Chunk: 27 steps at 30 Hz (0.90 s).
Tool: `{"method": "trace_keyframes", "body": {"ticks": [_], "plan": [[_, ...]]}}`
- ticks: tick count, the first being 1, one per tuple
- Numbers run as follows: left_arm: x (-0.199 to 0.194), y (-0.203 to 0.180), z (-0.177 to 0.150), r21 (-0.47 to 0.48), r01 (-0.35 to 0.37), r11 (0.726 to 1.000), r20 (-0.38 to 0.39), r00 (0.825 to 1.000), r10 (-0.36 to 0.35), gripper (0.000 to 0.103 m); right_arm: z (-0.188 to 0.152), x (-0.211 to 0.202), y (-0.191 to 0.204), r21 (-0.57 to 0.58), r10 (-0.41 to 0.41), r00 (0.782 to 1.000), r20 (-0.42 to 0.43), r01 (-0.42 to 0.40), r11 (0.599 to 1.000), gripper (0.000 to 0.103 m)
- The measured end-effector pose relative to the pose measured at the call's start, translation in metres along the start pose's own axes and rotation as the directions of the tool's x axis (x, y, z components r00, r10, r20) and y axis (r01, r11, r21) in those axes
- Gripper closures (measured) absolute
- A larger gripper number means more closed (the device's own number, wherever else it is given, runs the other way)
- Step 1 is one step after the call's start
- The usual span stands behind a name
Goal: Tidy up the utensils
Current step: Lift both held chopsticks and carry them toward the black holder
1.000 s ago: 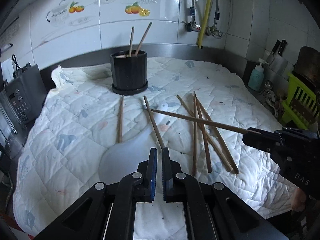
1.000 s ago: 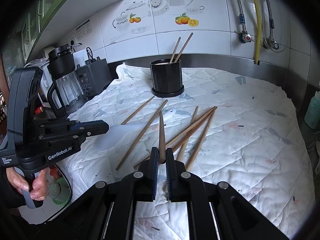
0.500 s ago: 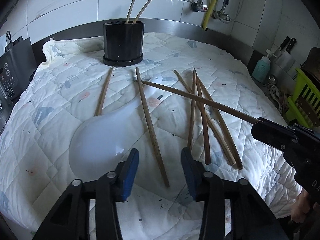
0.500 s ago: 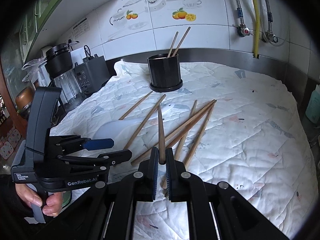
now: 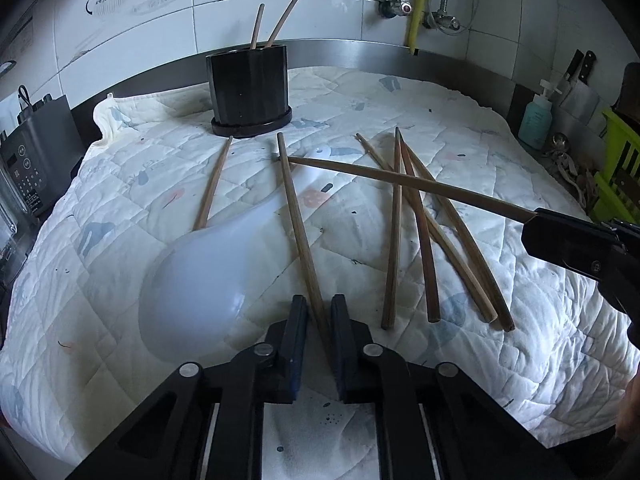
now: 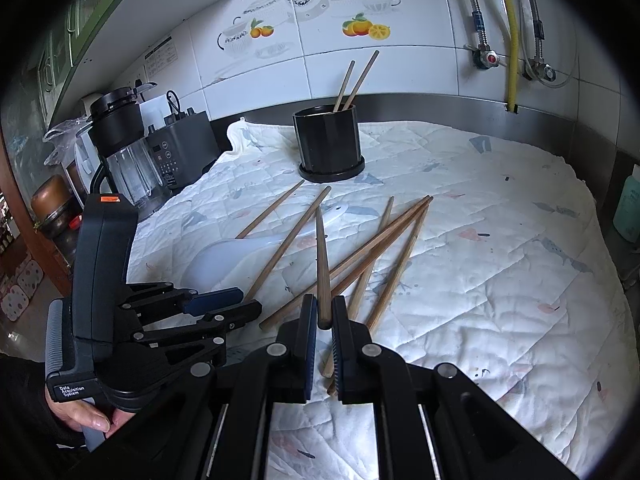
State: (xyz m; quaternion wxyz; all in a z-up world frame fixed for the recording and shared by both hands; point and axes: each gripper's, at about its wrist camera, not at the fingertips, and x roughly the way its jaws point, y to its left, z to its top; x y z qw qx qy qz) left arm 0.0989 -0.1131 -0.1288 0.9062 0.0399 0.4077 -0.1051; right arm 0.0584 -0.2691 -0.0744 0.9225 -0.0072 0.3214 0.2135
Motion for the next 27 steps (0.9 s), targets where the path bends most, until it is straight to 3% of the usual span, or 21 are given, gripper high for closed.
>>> {"method": "trace_keyframes", "body": {"ticks": [6,14,27], "plan": [[-0.007,0.016,0.009,-0.039,0.031,0.999,0.002,1.000,-0.031,0.097,0.002,-0.003,0.000,0.002,-0.010,1.000,0.011,0.010,1.000,0.093],[-0.042,0.026,0.026,-0.010,0.001,1.000,0.092,0.996,0.000,0.098,0.007,-0.007,0.002,-0.005,-0.013,1.000,0.028,0.013,1.000,0.093],[-0.076,0.049,0.069,-0.014,0.034,0.999,0.199,0.980,-0.031,0.098,0.034,-0.012,0.009,-0.022,-0.021,0.996,0.091,0.023,0.999,0.093]]}}
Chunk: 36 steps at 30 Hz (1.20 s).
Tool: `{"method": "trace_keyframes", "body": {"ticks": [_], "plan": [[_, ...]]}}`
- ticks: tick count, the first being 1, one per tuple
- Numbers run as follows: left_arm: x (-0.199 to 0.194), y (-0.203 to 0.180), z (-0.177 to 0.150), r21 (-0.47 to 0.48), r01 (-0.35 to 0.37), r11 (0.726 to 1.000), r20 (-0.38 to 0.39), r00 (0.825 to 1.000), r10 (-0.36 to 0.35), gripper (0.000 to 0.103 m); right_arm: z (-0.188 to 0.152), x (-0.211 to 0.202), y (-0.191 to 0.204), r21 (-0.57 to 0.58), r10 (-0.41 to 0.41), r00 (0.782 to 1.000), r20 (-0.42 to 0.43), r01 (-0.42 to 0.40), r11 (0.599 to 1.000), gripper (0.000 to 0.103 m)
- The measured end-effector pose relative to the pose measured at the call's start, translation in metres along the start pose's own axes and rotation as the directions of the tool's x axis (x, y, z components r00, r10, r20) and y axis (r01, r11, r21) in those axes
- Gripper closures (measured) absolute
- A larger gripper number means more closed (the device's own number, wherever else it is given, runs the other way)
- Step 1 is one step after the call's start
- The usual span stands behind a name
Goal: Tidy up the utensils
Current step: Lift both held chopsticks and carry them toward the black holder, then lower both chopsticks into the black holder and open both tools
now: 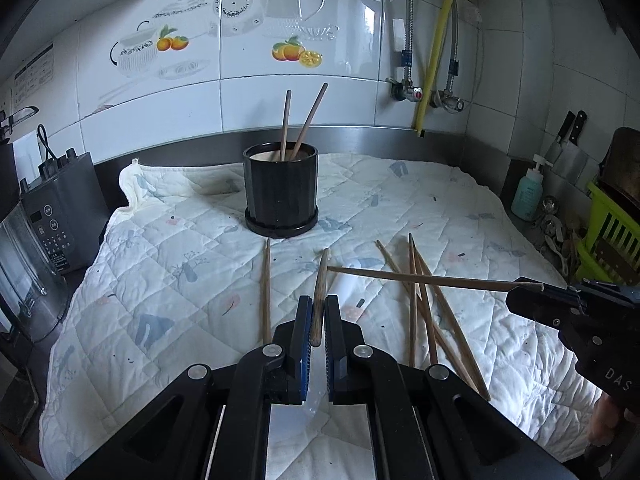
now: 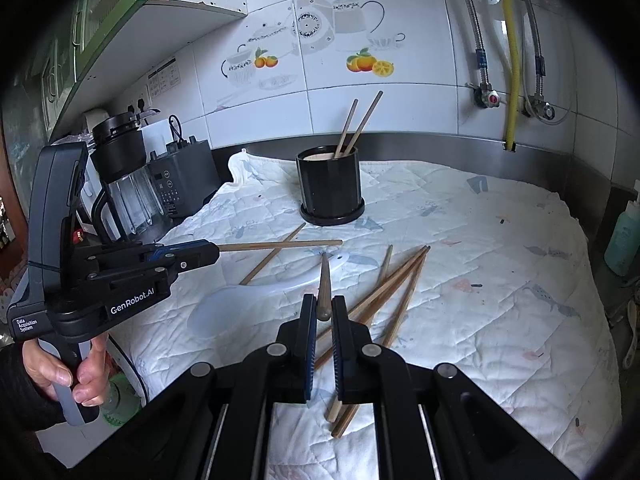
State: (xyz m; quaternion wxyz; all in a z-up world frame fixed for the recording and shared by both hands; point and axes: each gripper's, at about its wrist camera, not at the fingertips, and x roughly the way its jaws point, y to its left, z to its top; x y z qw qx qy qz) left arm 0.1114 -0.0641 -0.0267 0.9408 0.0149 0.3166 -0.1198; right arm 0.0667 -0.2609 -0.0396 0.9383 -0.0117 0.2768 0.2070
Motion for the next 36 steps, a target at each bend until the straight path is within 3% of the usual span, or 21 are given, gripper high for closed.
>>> {"method": "trace_keyframes", "body": {"ticks": [16,36], "plan": [[0.009,0.039,0.076,-0.013,0.008,1.000,0.072,0.997,-0.007,0.098,0.069,0.013,0.001,-0.038,0.022,0.997,0.076,-0.019,0.999,0.093],[-0.009,0.061,0.136,0.011,-0.014,1.000,0.146,0.989,0.012,0.098,0.113,0.016,0.017,-0.135,0.006,0.993,0.118,0.010,0.991,0.094]]}}
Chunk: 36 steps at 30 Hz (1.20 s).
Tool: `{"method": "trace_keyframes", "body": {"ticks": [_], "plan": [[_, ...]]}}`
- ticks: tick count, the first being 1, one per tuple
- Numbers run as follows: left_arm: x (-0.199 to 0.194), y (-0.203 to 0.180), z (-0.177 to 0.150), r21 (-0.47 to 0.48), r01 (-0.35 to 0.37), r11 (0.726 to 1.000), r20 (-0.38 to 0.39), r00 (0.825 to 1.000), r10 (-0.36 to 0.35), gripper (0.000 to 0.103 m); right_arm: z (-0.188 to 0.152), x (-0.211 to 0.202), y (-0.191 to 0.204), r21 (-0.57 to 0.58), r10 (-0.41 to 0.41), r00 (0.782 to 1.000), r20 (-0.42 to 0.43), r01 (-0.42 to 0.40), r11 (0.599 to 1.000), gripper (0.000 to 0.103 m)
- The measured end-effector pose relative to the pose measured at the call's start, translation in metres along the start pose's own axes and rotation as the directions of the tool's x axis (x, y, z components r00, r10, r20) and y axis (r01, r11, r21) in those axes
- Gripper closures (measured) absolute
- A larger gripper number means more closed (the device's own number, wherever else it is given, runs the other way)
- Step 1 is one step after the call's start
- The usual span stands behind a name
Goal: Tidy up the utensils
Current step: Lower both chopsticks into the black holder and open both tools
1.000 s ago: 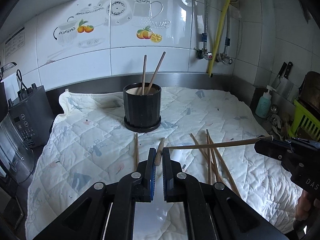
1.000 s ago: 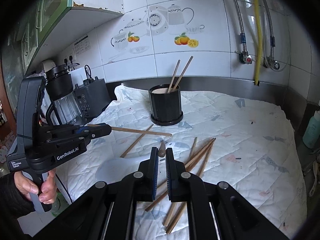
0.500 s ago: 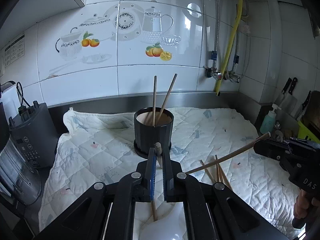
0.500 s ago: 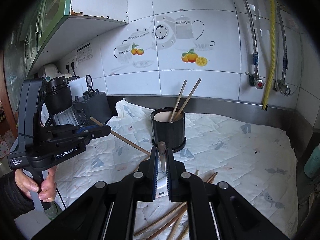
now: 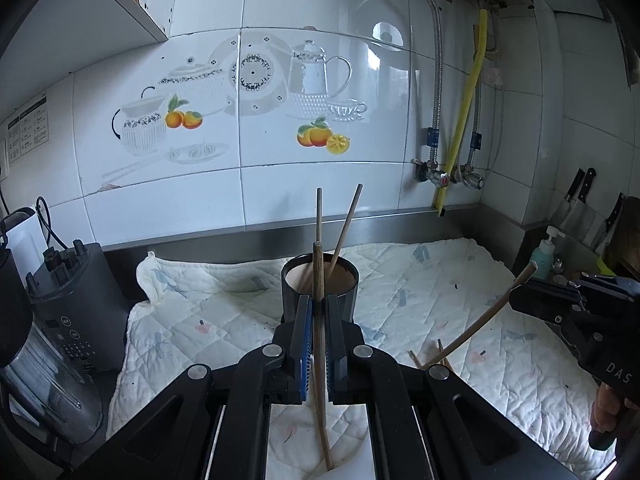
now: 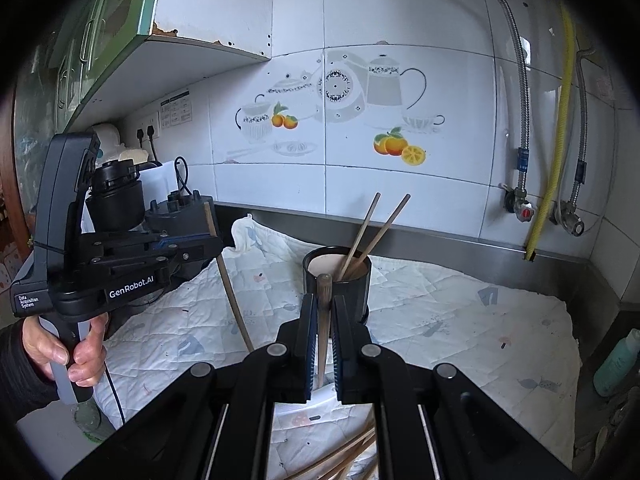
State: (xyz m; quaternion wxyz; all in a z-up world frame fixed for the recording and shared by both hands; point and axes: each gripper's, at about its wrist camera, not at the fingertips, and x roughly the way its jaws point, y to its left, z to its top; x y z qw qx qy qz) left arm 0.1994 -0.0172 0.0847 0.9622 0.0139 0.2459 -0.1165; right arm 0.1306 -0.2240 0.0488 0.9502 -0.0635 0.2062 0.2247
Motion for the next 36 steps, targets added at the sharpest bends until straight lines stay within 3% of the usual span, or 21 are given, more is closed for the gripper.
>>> {"method": "trace_keyframes", "body": {"ticks": [15,26,36], "plan": [[0.007,0.012,0.058,0.009,-0.028,1.000,0.067,0.997,0.027,0.098,0.038,0.008,-0.008,-0.025,-0.012,1.000,0.029,0.013,1.000,0.094],[0.027,0.020,0.118,0.023,-0.043,0.999,0.121,0.992,0.039,0.098,0.095,0.020,-0.019,-0.029,-0.022,0.996,0.088,0.024,0.999,0.094],[0.073,0.029,0.155,-0.004,-0.028,1.000,0.139,0.990,0.028,0.098,0.138,0.053,-0.022,-0.025,-0.034,0.987,0.156,0.039,0.999,0.094]]}}
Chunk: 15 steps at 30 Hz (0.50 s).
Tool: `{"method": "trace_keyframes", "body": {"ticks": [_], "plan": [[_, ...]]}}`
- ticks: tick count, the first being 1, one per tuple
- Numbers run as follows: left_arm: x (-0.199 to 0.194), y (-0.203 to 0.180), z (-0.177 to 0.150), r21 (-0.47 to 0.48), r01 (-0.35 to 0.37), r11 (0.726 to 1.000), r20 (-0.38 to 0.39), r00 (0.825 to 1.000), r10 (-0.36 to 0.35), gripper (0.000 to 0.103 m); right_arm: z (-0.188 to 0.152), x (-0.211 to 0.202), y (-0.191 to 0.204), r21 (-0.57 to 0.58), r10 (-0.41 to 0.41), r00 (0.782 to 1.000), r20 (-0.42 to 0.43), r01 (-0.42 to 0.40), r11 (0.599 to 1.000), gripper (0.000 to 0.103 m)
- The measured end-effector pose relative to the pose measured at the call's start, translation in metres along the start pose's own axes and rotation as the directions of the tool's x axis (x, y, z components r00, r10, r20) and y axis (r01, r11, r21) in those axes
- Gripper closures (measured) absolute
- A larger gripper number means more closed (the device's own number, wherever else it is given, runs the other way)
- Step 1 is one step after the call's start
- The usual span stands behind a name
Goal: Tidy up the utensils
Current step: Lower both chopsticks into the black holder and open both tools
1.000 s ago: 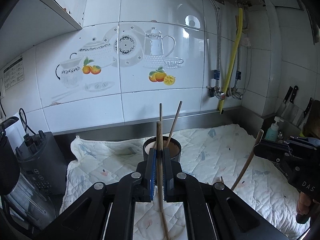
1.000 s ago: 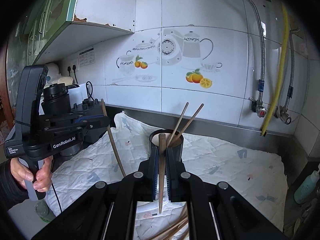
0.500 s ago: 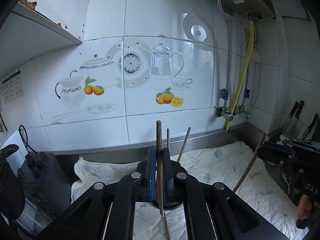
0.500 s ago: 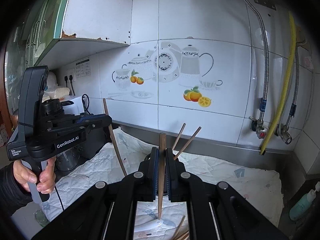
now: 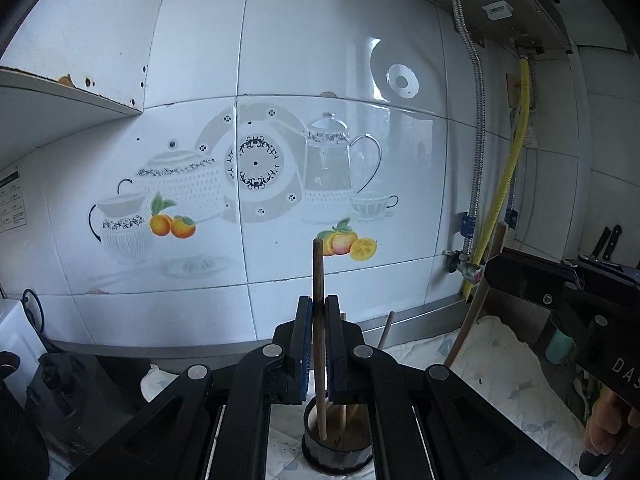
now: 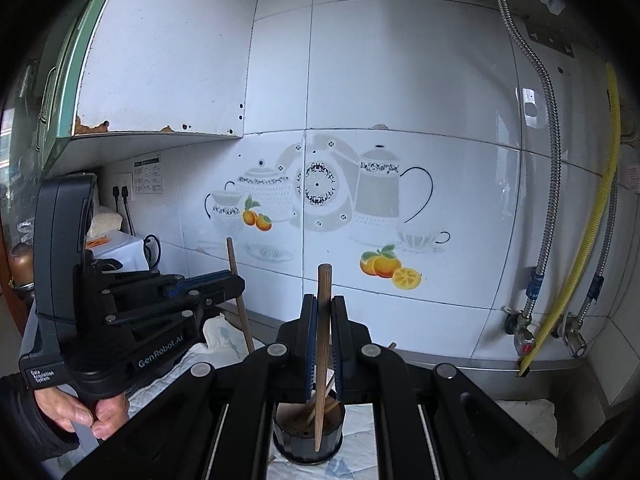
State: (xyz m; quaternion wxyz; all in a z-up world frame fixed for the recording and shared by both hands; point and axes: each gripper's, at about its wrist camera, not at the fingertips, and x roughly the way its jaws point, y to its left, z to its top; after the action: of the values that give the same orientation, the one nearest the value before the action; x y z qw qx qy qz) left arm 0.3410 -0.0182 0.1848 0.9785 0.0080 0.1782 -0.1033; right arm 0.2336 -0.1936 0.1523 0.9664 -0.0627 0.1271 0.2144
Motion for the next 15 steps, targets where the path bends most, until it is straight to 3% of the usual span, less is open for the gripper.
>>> {"method": "trace_keyframes", "body": {"ticks": [8,15], "plan": [[0.049,0.013,-0.017,-0.071,0.031,0.997,-0.058,0.998,-0.035,0.098,-0.010,0.041,-0.014,0.073,-0.002,1.000,-0.020,0.003,0.997,0.094],[0.072,0.018,-0.038,-0.063,0.008,0.998,-0.133,0.991,-0.016,0.096,-0.036,0.070,-0.018,0.097,0.010,0.992,-0.129,0.003,0.995,0.094]]}}
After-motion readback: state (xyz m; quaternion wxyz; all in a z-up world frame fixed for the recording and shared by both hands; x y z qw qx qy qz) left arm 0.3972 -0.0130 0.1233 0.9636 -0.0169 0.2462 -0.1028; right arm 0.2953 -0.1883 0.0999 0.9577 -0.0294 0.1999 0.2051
